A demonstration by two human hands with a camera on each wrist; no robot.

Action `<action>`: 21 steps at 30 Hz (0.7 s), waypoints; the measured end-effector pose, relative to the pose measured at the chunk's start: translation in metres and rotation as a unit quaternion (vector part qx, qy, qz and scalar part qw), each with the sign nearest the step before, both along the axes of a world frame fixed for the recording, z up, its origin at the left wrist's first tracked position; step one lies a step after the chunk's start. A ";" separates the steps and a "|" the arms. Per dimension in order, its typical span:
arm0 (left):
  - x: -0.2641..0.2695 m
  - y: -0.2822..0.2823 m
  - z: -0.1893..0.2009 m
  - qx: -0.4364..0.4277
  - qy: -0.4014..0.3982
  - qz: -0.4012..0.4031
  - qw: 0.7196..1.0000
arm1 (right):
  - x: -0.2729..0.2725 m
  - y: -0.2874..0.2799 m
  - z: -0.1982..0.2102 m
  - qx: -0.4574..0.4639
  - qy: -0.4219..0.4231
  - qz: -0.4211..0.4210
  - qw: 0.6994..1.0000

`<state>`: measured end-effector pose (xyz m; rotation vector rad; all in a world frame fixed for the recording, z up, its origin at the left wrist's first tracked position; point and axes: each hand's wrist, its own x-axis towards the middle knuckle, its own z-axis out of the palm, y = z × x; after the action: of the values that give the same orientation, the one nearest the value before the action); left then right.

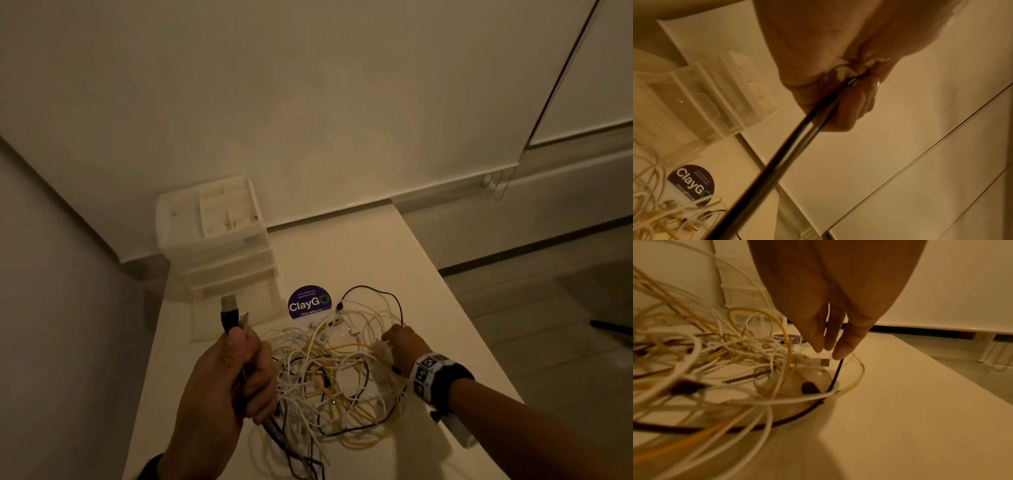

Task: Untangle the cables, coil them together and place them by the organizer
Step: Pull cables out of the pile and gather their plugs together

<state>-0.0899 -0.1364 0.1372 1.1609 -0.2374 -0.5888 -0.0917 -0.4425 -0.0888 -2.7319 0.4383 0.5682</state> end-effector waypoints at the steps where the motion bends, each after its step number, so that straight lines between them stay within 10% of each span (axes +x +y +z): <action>1: 0.002 -0.001 0.000 -0.001 -0.006 0.012 1.000 | 0.002 0.002 -0.005 -0.008 -0.003 0.014 1.000; 15: 0.027 -0.012 0.002 0.044 -0.032 0.076 0.996 | 0.025 -0.006 0.029 0.051 -0.082 0.027 0.995; 21: 0.033 -0.015 -0.004 0.018 -0.034 0.065 0.997 | 0.034 0.006 0.124 0.294 -0.338 -0.073 0.891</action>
<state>-0.0572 -0.1510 0.1333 1.2220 -0.2084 -0.4420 -0.0574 -0.4366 0.0352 -2.0918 0.2290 -0.2727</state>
